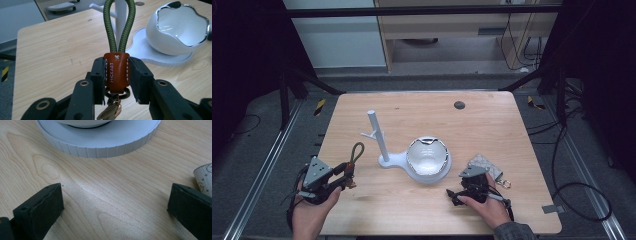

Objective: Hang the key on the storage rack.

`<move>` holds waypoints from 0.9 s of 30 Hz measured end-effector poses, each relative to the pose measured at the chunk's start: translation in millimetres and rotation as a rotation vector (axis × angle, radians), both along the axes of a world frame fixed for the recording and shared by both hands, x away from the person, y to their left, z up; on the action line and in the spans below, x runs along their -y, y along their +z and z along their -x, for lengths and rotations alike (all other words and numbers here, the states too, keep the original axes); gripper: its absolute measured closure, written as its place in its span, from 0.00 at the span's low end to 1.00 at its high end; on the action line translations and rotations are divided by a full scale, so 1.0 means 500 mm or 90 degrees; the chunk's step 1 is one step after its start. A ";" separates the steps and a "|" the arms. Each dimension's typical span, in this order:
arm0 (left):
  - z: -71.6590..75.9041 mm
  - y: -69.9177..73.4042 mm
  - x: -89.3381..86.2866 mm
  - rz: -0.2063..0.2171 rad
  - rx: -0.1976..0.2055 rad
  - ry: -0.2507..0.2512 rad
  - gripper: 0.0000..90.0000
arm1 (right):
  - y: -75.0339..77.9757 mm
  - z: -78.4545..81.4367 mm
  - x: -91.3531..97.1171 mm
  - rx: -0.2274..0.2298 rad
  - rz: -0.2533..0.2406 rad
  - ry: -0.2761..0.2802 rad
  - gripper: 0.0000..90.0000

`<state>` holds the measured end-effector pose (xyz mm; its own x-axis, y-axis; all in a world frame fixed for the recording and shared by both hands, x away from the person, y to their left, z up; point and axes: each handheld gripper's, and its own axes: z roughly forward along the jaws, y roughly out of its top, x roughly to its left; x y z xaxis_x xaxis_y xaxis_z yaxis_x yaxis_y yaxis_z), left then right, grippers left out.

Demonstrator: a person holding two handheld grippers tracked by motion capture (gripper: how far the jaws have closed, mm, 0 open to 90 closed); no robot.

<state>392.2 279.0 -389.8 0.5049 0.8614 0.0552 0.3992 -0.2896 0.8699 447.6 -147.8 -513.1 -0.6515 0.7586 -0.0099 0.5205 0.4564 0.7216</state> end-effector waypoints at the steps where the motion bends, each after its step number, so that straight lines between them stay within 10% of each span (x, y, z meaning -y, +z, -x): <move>1: 0.002 0.002 0.004 0.001 0.003 -0.003 0.73 | 0.000 0.000 0.000 0.000 0.000 0.000 0.00; 27: 0.009 0.021 0.043 0.008 0.033 -0.020 0.73 | 0.000 0.000 0.000 0.000 0.000 0.000 0.00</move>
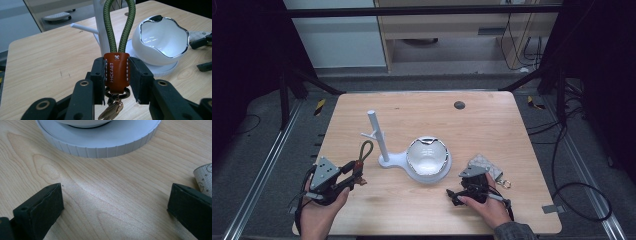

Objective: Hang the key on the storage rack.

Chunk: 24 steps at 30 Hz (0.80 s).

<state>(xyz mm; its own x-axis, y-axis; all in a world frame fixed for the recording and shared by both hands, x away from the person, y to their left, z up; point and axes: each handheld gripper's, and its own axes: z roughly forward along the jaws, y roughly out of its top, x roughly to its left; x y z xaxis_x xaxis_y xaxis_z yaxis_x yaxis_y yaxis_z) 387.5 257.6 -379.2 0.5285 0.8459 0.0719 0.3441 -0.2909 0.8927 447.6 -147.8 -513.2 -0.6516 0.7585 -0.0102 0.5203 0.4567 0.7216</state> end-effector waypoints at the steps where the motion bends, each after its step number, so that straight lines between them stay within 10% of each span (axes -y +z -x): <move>1: 0.000 0.002 0.001 0.000 0.004 -0.001 0.73 | 0.000 0.000 0.000 0.000 0.000 0.000 0.00; 24: -0.060 -0.002 0.019 0.025 -0.008 0.026 0.73 | 0.000 0.000 0.000 0.000 0.000 0.000 0.00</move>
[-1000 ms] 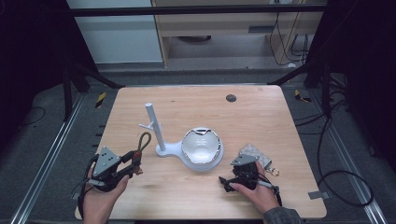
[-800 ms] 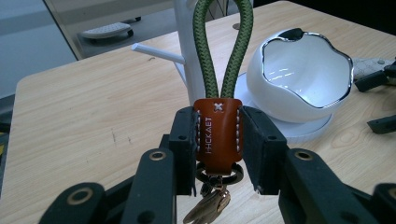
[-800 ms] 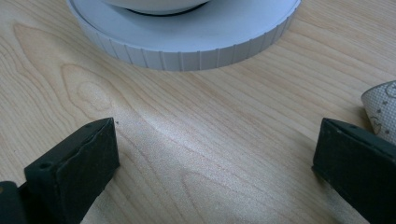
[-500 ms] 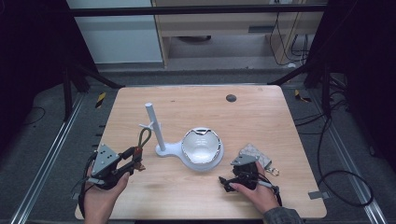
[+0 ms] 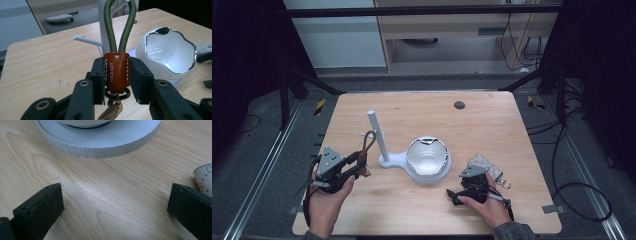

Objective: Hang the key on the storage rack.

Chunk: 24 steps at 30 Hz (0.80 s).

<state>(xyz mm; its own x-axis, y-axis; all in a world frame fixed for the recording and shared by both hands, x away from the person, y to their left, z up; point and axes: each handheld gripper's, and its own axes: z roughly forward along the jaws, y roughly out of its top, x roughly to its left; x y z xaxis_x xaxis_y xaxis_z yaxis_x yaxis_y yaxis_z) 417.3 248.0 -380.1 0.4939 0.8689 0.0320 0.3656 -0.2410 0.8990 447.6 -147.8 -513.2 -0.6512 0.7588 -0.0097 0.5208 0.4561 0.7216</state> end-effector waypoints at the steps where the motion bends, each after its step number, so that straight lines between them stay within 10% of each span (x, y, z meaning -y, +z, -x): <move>1: -0.010 -0.007 0.003 0.001 -0.007 0.003 0.73 | 0.000 0.000 0.000 0.000 0.000 0.000 0.00; 24: -0.066 -0.040 0.027 0.000 -0.042 0.019 0.73 | 0.000 0.000 0.000 0.000 0.000 0.000 0.00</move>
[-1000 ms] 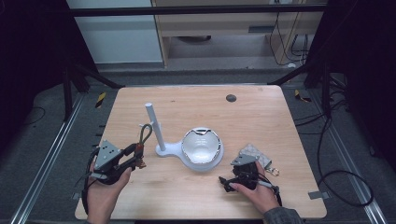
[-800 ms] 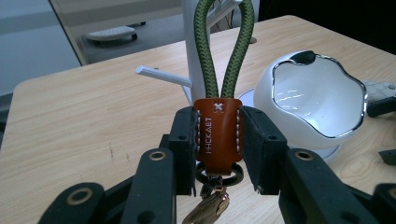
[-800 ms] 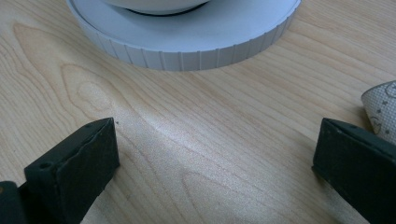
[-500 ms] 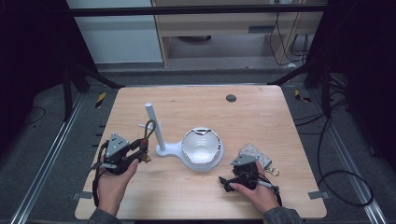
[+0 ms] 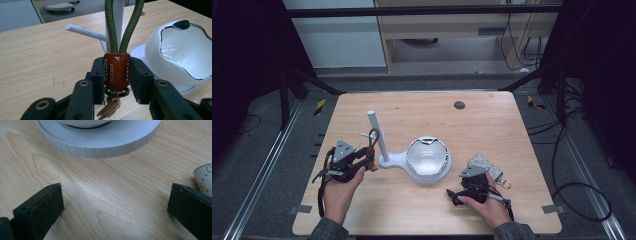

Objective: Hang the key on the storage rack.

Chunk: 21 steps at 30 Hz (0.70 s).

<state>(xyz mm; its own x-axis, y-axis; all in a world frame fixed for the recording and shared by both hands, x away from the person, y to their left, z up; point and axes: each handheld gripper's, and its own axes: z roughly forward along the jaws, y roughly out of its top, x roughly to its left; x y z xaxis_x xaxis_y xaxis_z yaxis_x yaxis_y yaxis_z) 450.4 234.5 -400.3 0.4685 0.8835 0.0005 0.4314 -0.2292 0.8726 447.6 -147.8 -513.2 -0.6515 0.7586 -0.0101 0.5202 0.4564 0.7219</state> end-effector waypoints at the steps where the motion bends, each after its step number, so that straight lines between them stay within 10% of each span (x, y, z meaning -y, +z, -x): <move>1: -0.001 -0.001 0.001 0.000 -0.001 -0.001 0.73 | 0.000 0.000 0.000 0.000 0.000 0.000 0.00; 16: -0.008 -0.012 0.007 0.016 0.001 -0.010 0.72 | 0.000 0.000 0.000 0.000 0.000 0.000 0.00; 21: -0.006 -0.028 0.002 0.029 -0.003 -0.008 0.44 | 0.000 0.001 0.001 0.001 0.001 -0.001 0.00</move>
